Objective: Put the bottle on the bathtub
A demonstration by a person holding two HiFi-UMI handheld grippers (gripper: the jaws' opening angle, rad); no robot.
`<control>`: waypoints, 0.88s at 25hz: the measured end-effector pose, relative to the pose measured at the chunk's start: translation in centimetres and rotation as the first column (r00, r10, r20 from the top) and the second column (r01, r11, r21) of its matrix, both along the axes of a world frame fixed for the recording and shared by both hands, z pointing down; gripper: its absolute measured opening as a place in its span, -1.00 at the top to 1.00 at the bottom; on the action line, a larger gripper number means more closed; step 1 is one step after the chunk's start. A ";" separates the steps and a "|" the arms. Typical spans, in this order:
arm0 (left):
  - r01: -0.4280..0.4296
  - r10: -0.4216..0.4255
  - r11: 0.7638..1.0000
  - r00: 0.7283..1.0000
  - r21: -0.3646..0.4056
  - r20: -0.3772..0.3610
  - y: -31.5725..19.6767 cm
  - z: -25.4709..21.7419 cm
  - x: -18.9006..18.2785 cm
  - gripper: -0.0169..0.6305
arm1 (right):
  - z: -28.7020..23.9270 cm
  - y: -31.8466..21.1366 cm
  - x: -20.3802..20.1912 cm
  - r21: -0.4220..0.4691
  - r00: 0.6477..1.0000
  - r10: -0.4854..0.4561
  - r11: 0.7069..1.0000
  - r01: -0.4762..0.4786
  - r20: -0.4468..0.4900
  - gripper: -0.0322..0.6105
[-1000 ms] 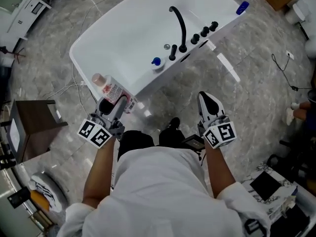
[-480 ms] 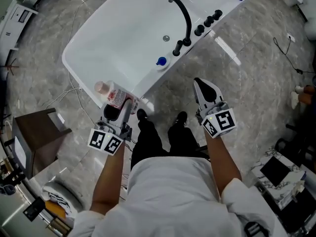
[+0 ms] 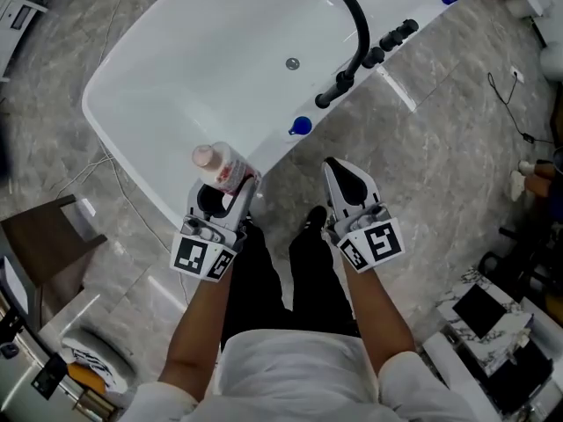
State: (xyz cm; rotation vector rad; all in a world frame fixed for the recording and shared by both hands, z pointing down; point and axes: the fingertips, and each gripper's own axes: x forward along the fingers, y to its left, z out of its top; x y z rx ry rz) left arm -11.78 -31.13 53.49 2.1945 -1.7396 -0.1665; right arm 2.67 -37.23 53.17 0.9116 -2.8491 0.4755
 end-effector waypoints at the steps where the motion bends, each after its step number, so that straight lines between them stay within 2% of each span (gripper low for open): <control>1: -0.007 0.007 1.000 1.000 0.005 0.016 -0.5 0.7 0.1 0.24 | 0.7 -0.2 -0.3 -0.006 1.000 0.001 1.000 -0.001 0.000 0.84; 6: -0.025 0.024 1.000 0.993 0.010 0.113 -2.2 4.6 0.8 0.24 | 5.2 -0.7 -1.5 -0.045 1.000 -0.023 0.999 0.023 -0.007 0.84; 13: 0.035 -0.035 0.999 0.993 -0.002 0.115 -3.4 10.1 0.3 0.24 | 10.4 -1.0 -3.4 -0.062 0.998 -0.062 0.996 0.061 -0.013 0.84; 17: 0.041 -0.041 0.999 0.992 0.004 0.121 -4.5 12.4 0.4 0.24 | 12.2 -1.5 -4.1 -0.052 0.995 -0.095 0.994 0.094 -0.017 0.84; 22: 0.023 -0.018 0.999 0.990 -0.029 0.141 -4.7 15.0 0.8 0.24 | 14.6 -2.4 -3.9 -0.080 0.999 -0.045 0.996 0.045 0.000 0.84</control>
